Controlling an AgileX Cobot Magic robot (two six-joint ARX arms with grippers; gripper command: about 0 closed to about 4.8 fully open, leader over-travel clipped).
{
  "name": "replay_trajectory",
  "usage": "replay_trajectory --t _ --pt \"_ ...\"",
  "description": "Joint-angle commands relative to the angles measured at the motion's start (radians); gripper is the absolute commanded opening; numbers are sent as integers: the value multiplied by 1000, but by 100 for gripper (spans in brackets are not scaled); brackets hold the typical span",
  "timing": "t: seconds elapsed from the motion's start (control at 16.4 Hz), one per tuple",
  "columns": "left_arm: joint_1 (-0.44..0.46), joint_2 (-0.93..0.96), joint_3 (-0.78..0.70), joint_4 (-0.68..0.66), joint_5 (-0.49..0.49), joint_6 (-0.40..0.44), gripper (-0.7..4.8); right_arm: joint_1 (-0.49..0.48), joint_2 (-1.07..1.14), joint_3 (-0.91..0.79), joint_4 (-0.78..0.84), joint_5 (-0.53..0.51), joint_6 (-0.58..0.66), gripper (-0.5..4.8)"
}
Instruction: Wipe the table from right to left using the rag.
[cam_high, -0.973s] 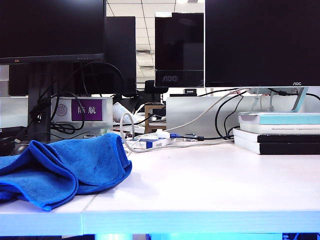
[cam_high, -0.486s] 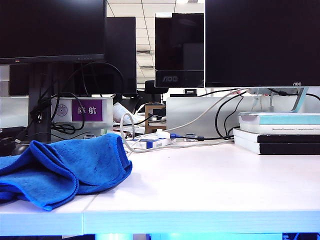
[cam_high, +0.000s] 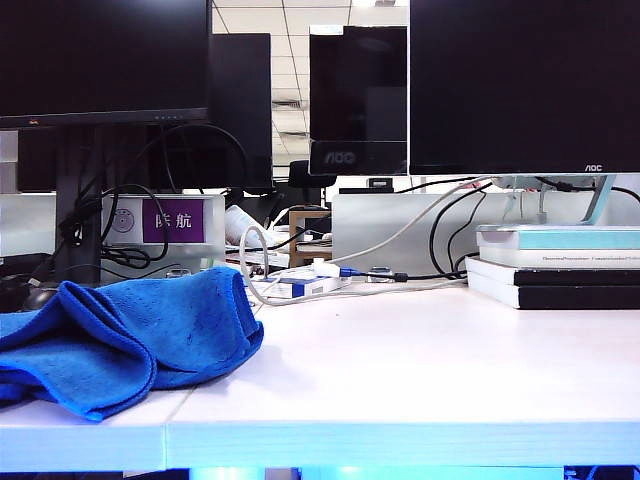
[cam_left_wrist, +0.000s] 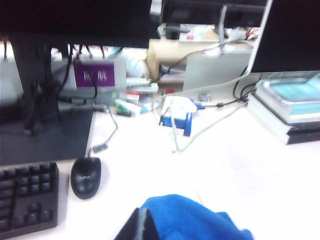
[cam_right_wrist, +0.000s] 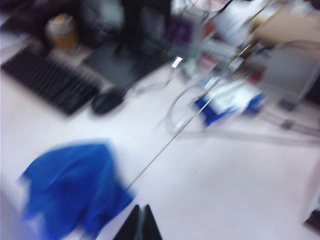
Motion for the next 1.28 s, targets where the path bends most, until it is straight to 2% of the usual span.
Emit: replay_trajectory --t 0.06,0.3,0.49,0.55,0.67,0.79,0.97,1.03,1.28 --pt "0 5 -104 117 -8 -28 -5 2 -175 -263 213 96 18 -7" --pt "0 5 -209 170 -36 -43 -5 0 -387 -558 333 323 29 -4" --pt "0 5 -281 203 -56 -42 -5 -1 -537 -831 452 513 97 24" --pt "0 5 -305 237 -56 -41 -5 -1 -570 -896 440 539 96 23" --pt "0 5 -343 305 -56 -41 -5 -1 -613 -978 413 545 97 23" --pt "0 5 -390 385 -84 -41 -5 0 -655 -1033 407 473 96 23" --pt "0 3 -449 501 -90 -42 -5 1 -670 -1050 390 451 95 23" --pt "0 4 -497 590 -66 -63 -5 0 -671 -1051 387 448 95 23" --pt "0 -31 -642 761 -45 -69 -5 0 -671 -1051 386 448 96 23"
